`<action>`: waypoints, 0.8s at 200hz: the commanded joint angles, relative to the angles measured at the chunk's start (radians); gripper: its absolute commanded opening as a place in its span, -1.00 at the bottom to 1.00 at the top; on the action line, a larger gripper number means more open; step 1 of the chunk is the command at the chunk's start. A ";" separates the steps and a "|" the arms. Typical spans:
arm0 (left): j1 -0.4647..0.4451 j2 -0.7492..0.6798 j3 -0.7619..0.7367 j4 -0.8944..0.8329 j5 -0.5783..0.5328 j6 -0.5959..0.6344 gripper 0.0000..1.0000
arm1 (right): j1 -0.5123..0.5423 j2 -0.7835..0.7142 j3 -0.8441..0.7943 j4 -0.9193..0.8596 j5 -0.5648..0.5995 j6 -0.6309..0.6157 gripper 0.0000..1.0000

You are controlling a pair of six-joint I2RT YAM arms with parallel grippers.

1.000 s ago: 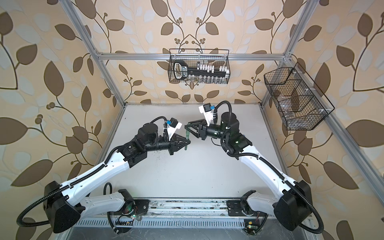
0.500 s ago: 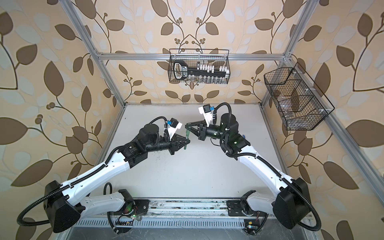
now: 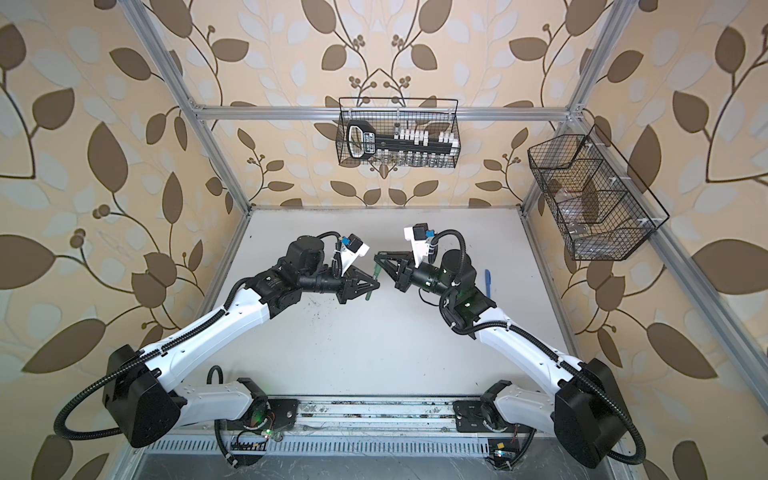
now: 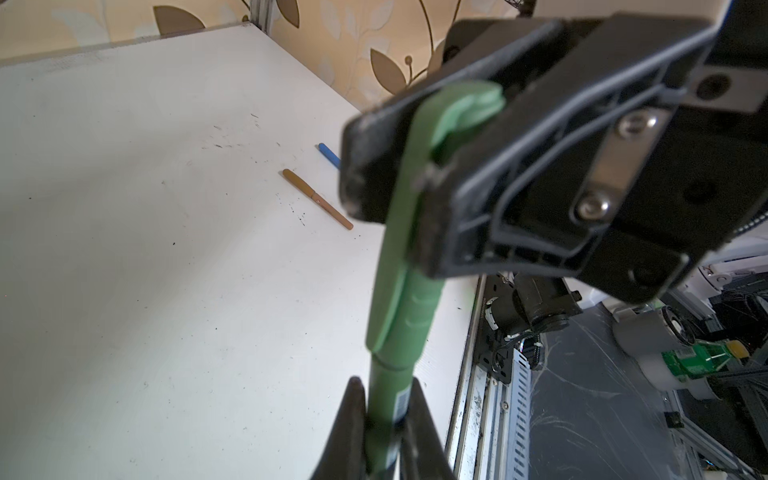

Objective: Insert the pens into the pen caps

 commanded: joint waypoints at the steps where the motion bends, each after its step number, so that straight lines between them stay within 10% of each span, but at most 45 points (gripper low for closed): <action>1: 0.130 -0.053 0.208 0.482 -0.130 -0.087 -1.00 | 0.096 0.037 -0.171 -0.268 -0.246 -0.017 -1.00; 104: 0.259 -0.079 0.231 0.536 -0.128 -0.117 -1.00 | 0.252 0.123 -0.251 -0.243 -0.316 0.034 -1.00; 160: 0.261 -0.083 0.145 0.354 -0.107 -0.100 -1.00 | 0.102 0.041 -0.082 -0.442 -0.139 -0.029 -1.00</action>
